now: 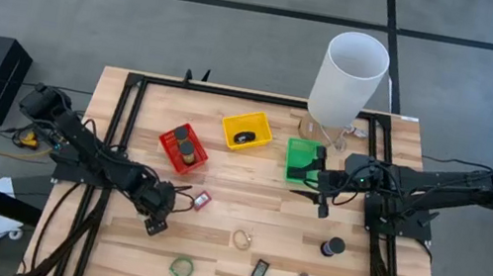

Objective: Pick & Place Office items
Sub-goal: Put the pale blue watch into the yellow basket

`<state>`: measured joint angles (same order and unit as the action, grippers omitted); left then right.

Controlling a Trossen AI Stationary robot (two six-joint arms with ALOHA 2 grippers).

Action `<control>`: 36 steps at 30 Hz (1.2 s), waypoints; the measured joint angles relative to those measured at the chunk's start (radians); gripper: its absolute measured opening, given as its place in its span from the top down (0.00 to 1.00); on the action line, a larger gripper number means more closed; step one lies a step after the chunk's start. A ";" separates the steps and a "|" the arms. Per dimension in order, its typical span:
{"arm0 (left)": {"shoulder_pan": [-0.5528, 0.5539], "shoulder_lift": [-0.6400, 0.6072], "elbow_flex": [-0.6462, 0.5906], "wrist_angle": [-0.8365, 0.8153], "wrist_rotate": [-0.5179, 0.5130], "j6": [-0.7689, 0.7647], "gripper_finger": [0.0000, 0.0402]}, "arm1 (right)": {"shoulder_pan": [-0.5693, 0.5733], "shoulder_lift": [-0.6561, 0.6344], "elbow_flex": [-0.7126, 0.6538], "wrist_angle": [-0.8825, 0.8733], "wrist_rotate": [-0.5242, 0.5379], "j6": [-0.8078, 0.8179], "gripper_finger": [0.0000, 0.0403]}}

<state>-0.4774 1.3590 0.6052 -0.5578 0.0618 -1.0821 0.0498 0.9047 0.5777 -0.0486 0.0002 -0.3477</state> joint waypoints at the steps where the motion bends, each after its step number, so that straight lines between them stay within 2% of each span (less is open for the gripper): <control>1: 0.000 0.000 -0.005 0.000 0.000 0.000 0.41 | 0.000 0.000 0.000 0.000 0.000 0.000 0.45; 6: 0.000 0.000 -0.015 0.004 0.002 0.000 0.52 | 0.000 0.000 0.000 0.000 0.000 0.000 0.45; 21: 0.000 0.000 -0.015 0.107 0.012 0.010 0.97 | 0.000 0.000 0.000 0.000 0.000 0.016 0.45; 29: 0.000 0.000 -0.015 0.218 0.018 0.041 0.97 | 0.000 0.000 0.000 0.000 0.000 0.154 0.45; 33: 0.000 0.000 -0.015 0.315 0.003 0.111 0.98 | 0.000 0.000 0.000 0.000 0.001 0.201 0.45; 36: 0.007 0.000 -0.015 0.421 -0.041 0.187 0.98 | 0.000 0.000 0.000 -0.001 0.039 0.205 0.45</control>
<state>-0.4704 1.3590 0.5904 -0.1366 0.0208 -0.8950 0.0498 0.9047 0.5777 -0.0493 0.0390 -0.1423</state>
